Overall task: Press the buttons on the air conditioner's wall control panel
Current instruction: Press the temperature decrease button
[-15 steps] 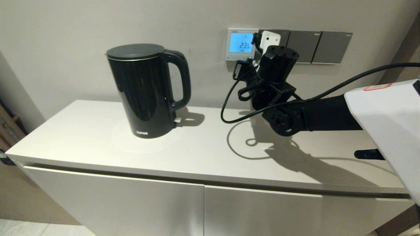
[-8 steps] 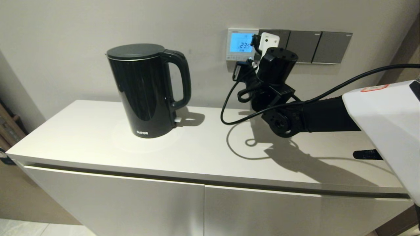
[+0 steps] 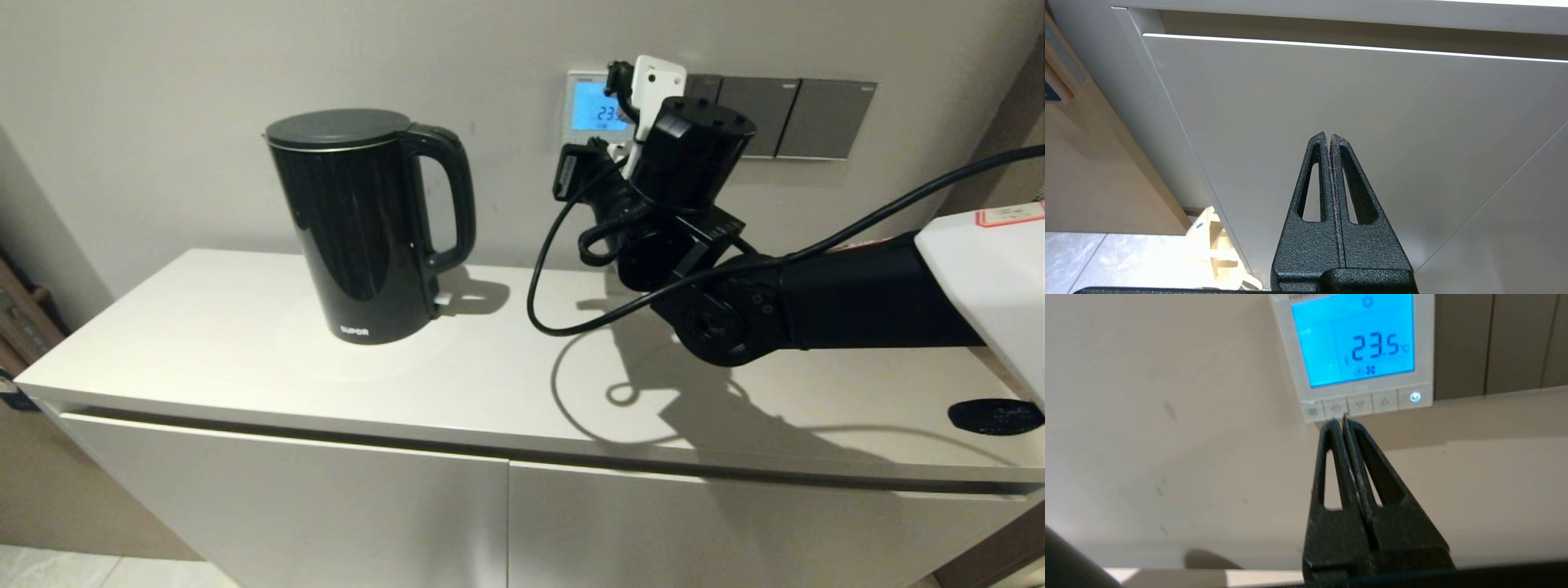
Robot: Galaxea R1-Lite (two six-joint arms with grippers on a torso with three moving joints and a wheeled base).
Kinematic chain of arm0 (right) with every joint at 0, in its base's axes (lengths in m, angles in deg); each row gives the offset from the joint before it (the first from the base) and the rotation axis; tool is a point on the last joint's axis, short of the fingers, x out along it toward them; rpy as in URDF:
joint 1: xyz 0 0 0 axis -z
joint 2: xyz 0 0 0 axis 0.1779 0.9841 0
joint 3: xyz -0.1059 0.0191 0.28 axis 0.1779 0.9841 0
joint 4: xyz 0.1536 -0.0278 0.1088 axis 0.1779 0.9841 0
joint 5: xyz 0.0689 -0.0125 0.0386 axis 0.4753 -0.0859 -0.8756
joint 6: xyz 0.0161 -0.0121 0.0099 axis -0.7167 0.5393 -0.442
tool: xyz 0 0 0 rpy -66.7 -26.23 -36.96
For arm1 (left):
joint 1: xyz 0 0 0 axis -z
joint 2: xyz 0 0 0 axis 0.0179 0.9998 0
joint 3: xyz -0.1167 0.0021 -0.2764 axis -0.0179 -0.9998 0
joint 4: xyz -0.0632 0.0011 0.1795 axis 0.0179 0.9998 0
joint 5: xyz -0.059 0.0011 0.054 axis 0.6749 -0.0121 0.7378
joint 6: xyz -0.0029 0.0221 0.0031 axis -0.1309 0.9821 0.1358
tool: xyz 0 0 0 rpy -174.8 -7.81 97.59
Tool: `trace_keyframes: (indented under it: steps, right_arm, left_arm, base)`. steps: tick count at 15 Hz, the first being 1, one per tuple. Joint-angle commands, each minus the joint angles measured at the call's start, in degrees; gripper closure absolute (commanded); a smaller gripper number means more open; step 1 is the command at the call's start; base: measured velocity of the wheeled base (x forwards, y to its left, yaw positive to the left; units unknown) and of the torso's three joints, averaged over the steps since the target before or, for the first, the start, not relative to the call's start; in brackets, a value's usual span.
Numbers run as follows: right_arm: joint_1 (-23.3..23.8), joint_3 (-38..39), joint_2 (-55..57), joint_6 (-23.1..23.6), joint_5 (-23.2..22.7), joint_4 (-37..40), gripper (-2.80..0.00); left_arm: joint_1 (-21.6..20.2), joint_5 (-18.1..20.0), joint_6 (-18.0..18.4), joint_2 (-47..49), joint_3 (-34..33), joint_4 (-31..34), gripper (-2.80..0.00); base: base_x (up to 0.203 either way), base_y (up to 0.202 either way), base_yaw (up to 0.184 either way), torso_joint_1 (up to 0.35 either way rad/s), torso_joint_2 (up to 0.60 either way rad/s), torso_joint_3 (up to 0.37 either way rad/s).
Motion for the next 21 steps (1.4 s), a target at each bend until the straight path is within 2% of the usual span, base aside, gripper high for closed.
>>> trace_keyframes:
  steps: [1, 5, 15, 19, 21]
  right_arm:
    - [0.1, -2.3, 2.0, 0.6, 0.0, -0.2, 0.00]
    - [0.6, -5.4, 4.4, 1.1, -0.2, -0.1, 0.00]
    - [0.7, -6.3, 5.3, 1.7, 0.8, -1.4, 0.00]
    - [0.8, -6.4, 6.0, 4.8, 1.3, -5.1, 0.00]
    - [0.8, -6.4, 6.0, 4.8, 1.2, -5.1, 0.00]
  left_arm:
    - [0.0, 0.0, 0.0, 0.0, 0.0, 0.0, 0.00]
    - [0.0, 0.0, 0.0, 0.1, 0.0, 0.0, 0.00]
    - [0.0, 0.0, 0.0, 0.1, 0.0, 0.0, 0.00]
    - [0.0, 0.0, 0.0, 0.1, 0.0, 0.0, 0.00]
    - [0.0, 0.0, 0.0, 0.1, 0.0, 0.0, 0.00]
  base:
    - [0.000, 0.000, 0.000, 0.000, 0.00, 0.000]
    - [0.000, 0.000, 0.000, 0.000, 0.00, 0.000]
    - [0.000, 0.000, 0.000, 0.000, 0.00, 0.000]
    - [0.000, 0.000, 0.000, 0.000, 0.00, 0.000]
    - [0.000, 0.000, 0.000, 0.000, 0.00, 0.000]
